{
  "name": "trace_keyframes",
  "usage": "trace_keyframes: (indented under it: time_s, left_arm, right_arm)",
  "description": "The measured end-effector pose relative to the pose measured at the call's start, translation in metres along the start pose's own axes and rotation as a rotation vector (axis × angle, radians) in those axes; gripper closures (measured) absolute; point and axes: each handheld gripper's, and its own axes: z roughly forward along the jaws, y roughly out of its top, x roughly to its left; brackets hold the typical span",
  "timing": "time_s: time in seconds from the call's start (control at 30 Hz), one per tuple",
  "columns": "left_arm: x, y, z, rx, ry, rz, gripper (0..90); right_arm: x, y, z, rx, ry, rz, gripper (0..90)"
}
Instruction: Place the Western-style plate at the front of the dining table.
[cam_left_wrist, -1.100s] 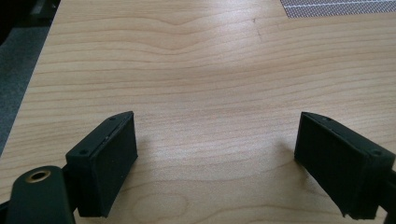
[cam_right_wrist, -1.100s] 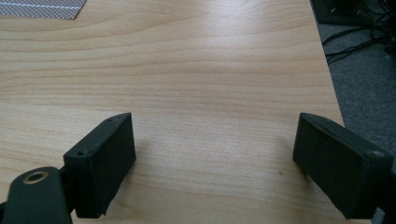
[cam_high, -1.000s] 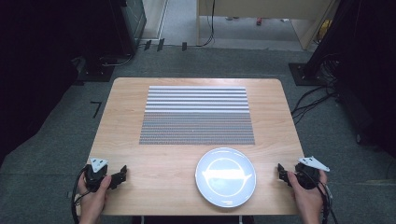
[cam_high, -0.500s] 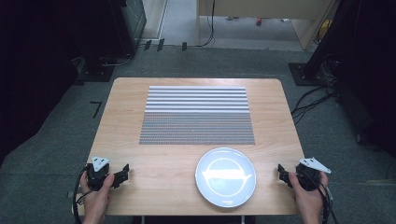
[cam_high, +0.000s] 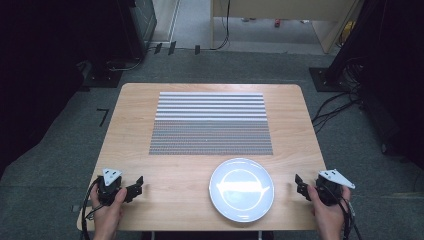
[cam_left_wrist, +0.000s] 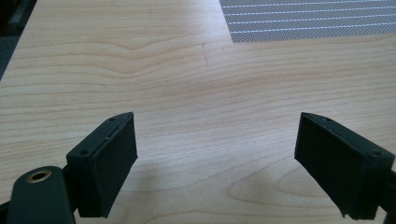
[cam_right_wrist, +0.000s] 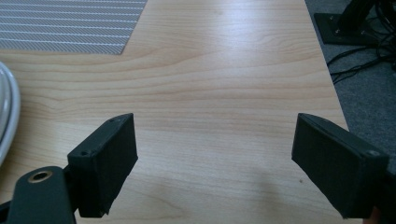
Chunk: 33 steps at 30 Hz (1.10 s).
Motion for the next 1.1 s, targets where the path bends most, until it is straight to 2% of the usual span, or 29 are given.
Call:
trace_keyframes:
  time_s: [0.13, 0.17, 0.8, 0.9, 1.1]
  left_arm:
    - [-0.006, 0.001, -0.001, -0.009, -0.01, 0.005, 12.9]
    - [-0.008, 0.001, -0.001, -0.009, -0.016, 0.008, 12.9]
    - [-0.031, 0.003, -0.001, -0.021, -0.068, 0.015, 13.0]
    - [-0.037, 0.003, -0.001, -0.024, -0.09, 0.013, 12.9]
    - [-0.044, 0.004, -0.001, -0.028, -0.106, 0.023, 12.9]
  right_arm:
    - [0.004, 0.001, -0.003, -0.01, 0.022, 0.005, 13.7]
    - [0.006, 0.002, -0.005, -0.015, 0.053, 0.034, 13.7]
    - [0.022, 0.005, -0.01, -0.036, 0.09, 0.019, 14.0]
    - [0.025, 0.005, -0.011, -0.037, 0.101, 0.022, 14.0]
    - [0.028, 0.005, -0.012, -0.042, 0.113, 0.021, 14.0]
